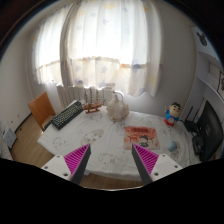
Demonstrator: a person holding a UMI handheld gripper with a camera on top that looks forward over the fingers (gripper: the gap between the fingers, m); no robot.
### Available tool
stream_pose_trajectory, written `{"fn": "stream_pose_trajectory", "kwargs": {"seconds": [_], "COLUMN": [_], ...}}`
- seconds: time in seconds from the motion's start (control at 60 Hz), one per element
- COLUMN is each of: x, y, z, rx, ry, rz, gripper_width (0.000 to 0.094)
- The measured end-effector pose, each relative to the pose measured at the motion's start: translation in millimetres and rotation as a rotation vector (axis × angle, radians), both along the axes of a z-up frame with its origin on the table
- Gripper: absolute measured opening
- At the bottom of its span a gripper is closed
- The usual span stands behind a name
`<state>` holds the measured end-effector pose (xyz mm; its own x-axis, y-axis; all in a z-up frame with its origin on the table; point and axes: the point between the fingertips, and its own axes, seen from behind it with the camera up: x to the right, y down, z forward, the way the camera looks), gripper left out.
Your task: Arrange mouse
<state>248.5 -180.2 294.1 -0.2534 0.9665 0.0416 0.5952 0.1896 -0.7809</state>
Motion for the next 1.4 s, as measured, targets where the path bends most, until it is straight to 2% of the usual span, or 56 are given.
{"fn": "stream_pose_trajectory", "kwargs": {"seconds": [0.133,0.317,0.733,0.95,1.15,1.4], "x": [5.3,3.4,6.1,17.0,12.9,-27.1], "y": [0.2,27.8,166.9,266.0,313.0,331.1], "z": [-7.0,-14.2,-39.9,-47.8,-63.8,-108.3], "rx": [0.002,0.022,0.004,0.075,0.077,0.071], "ry": [-0.010,-0.002,0.001,0.036,0.069,0.161], "rz": [0.014,-0.030,-0.290,-0.419,-0.429,-0.371], "gripper_width": [0.0850,0.0853,0.0852,0.0855,0.0859,0.0853]}}
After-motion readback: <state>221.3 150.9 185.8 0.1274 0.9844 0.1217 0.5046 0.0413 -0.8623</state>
